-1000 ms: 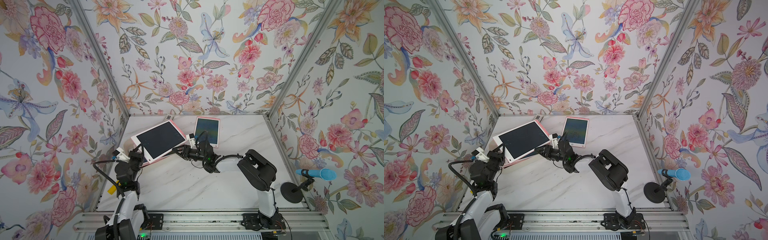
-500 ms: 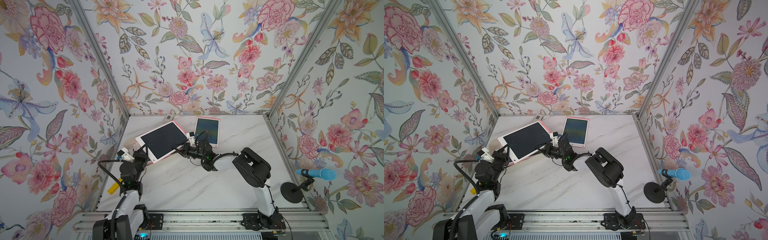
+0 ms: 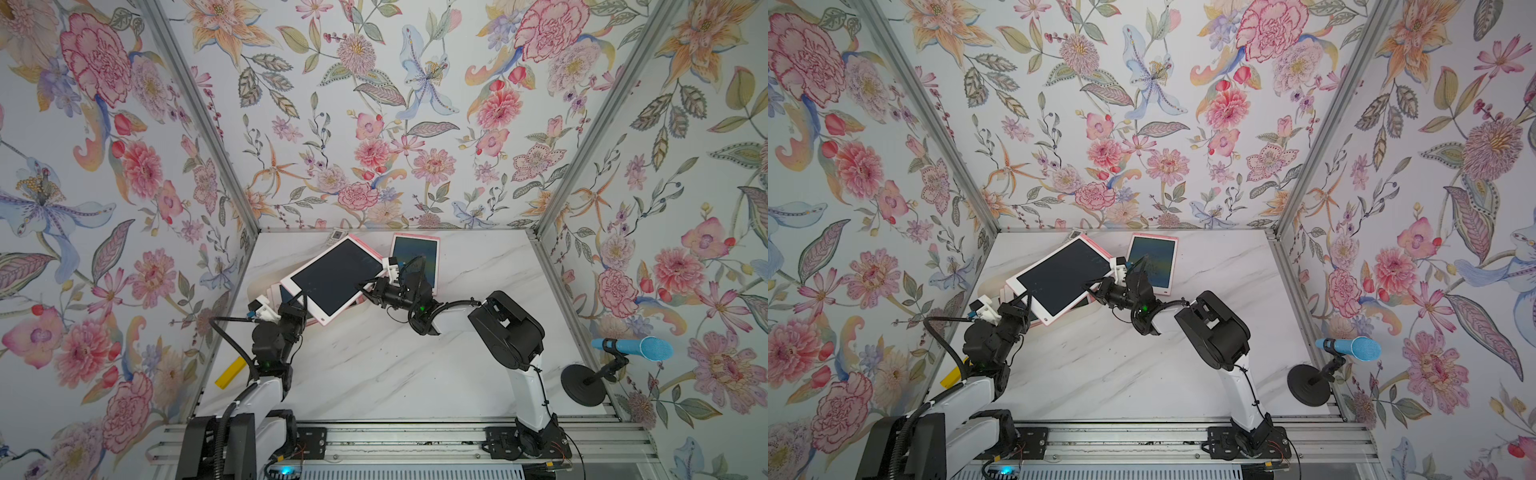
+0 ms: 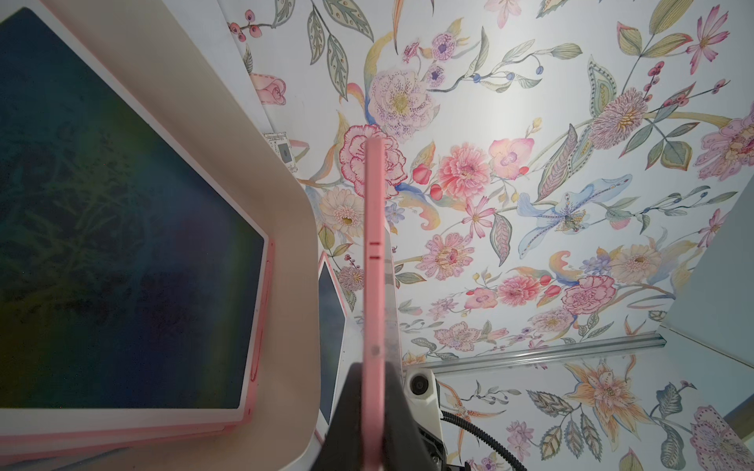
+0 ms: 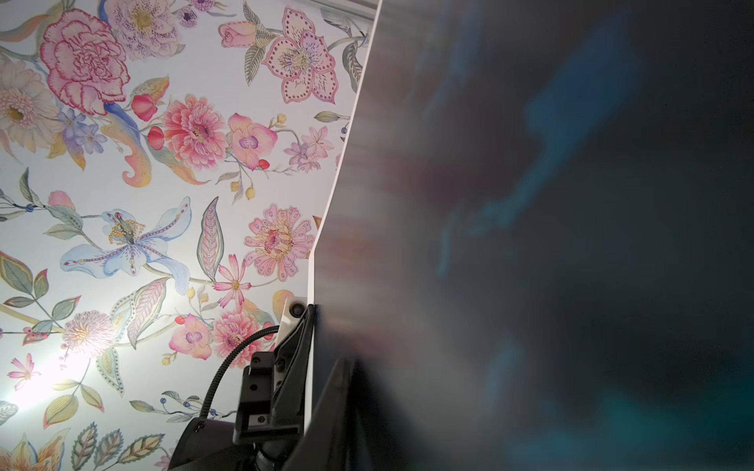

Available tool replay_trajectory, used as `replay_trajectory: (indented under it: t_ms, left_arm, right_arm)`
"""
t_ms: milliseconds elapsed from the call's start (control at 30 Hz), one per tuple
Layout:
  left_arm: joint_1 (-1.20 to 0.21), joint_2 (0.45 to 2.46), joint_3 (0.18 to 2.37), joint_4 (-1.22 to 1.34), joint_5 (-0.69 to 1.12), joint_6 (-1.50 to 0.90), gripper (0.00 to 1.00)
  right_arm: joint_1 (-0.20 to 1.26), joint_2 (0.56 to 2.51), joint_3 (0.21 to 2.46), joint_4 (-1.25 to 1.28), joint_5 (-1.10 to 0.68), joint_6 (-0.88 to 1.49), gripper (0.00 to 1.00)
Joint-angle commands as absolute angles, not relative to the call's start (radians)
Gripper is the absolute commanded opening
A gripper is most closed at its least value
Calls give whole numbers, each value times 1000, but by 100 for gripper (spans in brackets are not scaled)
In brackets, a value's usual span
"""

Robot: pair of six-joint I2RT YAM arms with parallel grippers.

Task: Take out the writing tablet from the storage box
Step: Place the writing tablet at the center of the board.

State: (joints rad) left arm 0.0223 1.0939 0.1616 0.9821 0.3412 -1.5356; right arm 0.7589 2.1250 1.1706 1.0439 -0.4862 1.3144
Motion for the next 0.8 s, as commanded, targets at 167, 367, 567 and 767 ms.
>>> replay_trajectory:
  t_ms: [167,367,567,767]
  left_arm:
    - [-48,1214,185,1056,403,-1475,18]
    - [-50,1275,196,1109,431,-1477,36]
    - [-51,1311,214,1136,444,-1469,36]
    - [-50,1284,232,1073,474,-1430,37]
  right_arm:
    - [690,2077,1176,1163,-550,1306,10]
    - [632,2050,1176,1149,-603,1289,9]
    - [596,2059,1199,1102,-631,1273,4]
    - [504,2032,1208,1029,-771,1238,3]
